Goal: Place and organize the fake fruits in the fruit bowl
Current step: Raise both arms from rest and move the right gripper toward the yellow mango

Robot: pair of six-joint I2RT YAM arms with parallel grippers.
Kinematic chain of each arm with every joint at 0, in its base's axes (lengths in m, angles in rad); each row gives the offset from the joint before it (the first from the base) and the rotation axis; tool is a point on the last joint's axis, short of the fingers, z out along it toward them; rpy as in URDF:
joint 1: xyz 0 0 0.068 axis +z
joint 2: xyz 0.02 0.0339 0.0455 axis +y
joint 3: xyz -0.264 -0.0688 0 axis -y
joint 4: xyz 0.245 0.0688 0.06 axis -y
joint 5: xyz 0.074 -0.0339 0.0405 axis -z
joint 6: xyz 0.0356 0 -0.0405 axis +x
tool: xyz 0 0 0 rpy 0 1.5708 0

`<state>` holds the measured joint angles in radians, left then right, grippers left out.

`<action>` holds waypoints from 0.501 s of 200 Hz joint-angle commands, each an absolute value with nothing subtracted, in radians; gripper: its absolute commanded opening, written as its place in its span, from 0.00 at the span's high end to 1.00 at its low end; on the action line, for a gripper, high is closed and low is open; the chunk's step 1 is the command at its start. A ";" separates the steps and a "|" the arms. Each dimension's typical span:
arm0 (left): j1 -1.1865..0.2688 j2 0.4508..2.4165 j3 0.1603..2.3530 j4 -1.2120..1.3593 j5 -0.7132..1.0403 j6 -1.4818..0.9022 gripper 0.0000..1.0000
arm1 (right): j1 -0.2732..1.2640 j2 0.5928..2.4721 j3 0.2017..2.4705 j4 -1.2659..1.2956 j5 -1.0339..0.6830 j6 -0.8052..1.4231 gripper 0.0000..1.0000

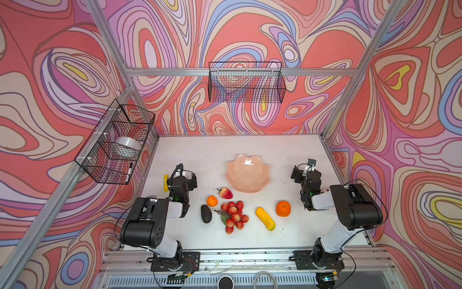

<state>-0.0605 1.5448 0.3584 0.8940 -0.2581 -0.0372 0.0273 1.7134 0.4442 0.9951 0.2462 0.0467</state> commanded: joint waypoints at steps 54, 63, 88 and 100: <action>-0.038 1.543 0.366 0.911 -0.219 -0.038 0.00 | 0.025 1.713 0.450 0.998 0.242 0.057 0.02; -0.038 1.542 0.365 0.914 -0.218 -0.040 0.00 | 0.024 1.712 0.449 1.000 0.241 0.057 0.02; -0.040 1.475 0.363 0.863 -0.235 -0.049 0.04 | 0.040 1.623 0.475 0.893 0.312 0.053 0.02; -0.061 1.362 0.405 0.696 -0.282 -0.041 0.04 | 0.059 1.500 0.567 0.625 0.363 0.082 0.02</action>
